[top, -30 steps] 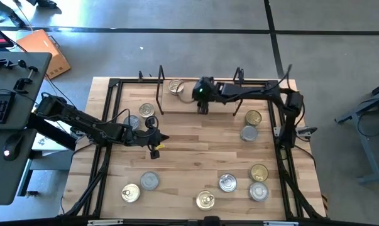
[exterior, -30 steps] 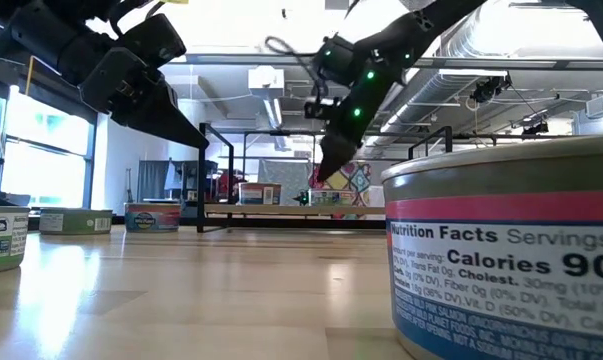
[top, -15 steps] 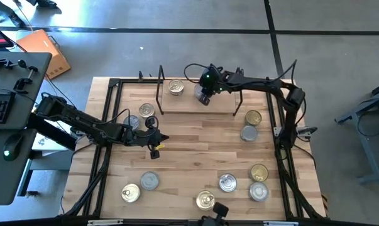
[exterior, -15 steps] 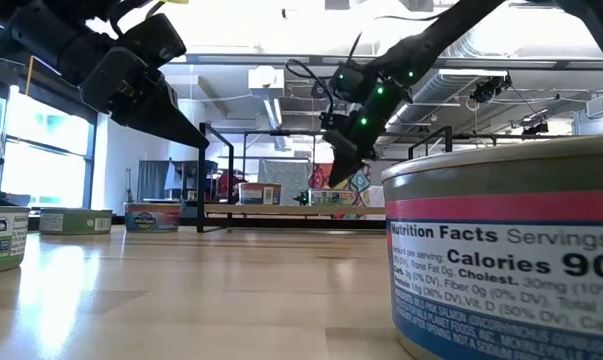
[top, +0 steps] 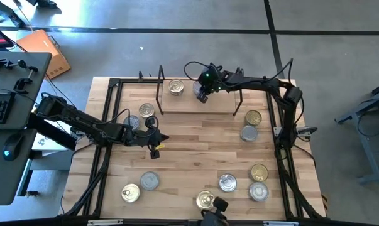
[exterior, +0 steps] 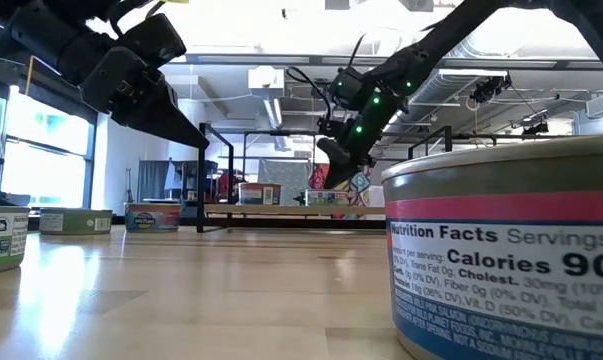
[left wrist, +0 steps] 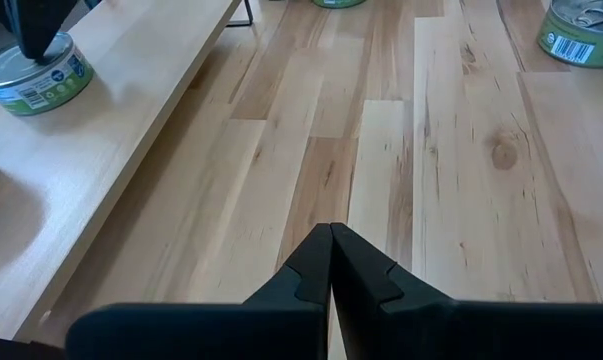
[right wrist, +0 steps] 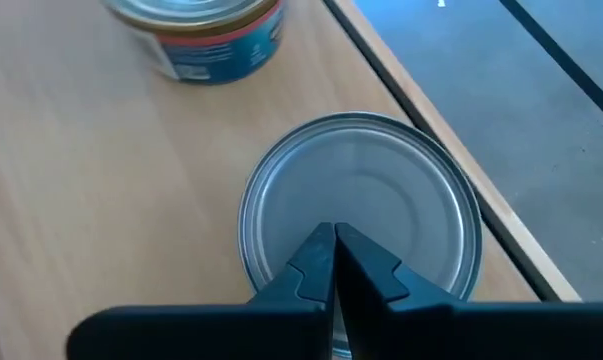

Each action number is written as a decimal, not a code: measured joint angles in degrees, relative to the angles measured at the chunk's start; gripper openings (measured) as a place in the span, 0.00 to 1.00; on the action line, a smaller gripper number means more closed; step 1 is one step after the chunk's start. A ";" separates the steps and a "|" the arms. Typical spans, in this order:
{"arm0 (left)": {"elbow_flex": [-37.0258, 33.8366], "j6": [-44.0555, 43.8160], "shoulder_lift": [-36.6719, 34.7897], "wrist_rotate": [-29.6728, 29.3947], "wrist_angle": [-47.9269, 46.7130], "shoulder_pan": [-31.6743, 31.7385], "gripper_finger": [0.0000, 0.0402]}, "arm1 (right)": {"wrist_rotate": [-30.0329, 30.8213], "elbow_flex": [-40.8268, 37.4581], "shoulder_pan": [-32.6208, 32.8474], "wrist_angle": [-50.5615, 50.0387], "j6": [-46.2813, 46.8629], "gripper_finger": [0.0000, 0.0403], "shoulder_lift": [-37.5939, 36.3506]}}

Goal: Stack canned seafood by type on shelf
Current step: Put the green tuna can on the shelf

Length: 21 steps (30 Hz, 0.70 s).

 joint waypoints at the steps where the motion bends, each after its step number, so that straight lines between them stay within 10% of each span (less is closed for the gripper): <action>1: 0.00 -0.02 0.00 0.00 0.00 0.00 0.00 | 0.01 -0.01 -0.17 0.18 0.18 0.01 0.01; 14: 0.00 -0.01 0.00 0.02 -0.39 0.00 0.00 | 0.36 -0.01 0.61 1.98 0.83 0.00 -2.70; 21: 0.00 -1.22 0.01 0.01 -4.48 -1.93 0.00 | 0.37 -0.01 11.41 1.12 -2.44 0.00 -6.39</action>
